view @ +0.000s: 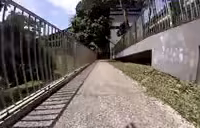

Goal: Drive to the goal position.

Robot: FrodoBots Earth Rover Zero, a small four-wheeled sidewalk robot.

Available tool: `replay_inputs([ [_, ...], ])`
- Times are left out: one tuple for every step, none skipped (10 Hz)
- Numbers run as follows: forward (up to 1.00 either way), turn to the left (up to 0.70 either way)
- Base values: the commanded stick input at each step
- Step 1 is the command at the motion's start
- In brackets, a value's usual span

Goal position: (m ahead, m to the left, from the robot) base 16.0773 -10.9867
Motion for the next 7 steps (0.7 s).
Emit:
replay_inputs([
  [1.00,0.00],
  [1.00,0.00],
  [1.00,0.00],
  [1.00,0.00],
  [1.00,0.00],
  [1.00,0.00],
  [1.00,0.00],
])
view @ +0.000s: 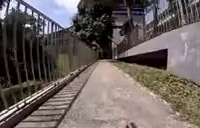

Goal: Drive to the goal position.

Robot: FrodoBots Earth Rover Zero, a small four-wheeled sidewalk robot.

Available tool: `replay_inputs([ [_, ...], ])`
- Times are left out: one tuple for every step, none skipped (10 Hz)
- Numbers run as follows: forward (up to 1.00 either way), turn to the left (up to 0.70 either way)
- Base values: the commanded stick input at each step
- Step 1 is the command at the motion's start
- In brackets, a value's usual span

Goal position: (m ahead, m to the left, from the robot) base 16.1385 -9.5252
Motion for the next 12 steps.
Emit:
replay_inputs([
  [1.00,0.00],
  [1.00,0.00],
  [1.00,0.00],
  [1.00,0.00],
  [1.00,0.00],
  [1.00,0.00],
  [1.00,0.00],
  [1.00,0.00],
  [0.99,0.00],
  [0.99,0.00],
  [0.98,0.00],
  [0.98,0.00],
])
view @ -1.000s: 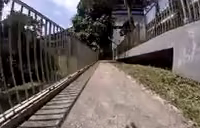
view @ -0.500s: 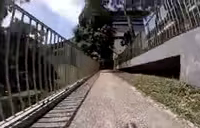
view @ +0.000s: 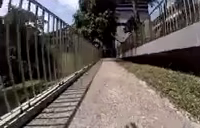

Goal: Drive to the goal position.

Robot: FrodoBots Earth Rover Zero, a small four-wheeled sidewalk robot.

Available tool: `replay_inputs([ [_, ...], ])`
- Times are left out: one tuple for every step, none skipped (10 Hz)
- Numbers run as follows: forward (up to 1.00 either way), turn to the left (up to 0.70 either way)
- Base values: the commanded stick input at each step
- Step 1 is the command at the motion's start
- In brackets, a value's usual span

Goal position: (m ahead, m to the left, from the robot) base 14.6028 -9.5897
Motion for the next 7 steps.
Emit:
replay_inputs([
  [0.98,0.00],
  [0.98,0.00],
  [0.98,0.00],
  [0.98,0.00],
  [0.98,0.00],
  [0.98,0.00],
  [0.98,0.00],
])
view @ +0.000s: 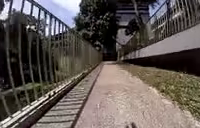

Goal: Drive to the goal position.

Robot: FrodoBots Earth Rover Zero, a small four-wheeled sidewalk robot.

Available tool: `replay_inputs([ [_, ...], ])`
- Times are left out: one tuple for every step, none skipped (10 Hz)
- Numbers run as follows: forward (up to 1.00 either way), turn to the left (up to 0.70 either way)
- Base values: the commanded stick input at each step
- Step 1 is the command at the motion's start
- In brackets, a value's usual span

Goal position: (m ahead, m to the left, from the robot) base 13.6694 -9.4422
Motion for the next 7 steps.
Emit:
replay_inputs([
  [0.98,0.00],
  [0.98,0.00],
  [0.98,0.00],
  [0.98,0.00],
  [0.98,0.00],
  [0.98,0.00],
  [0.98,0.00],
])
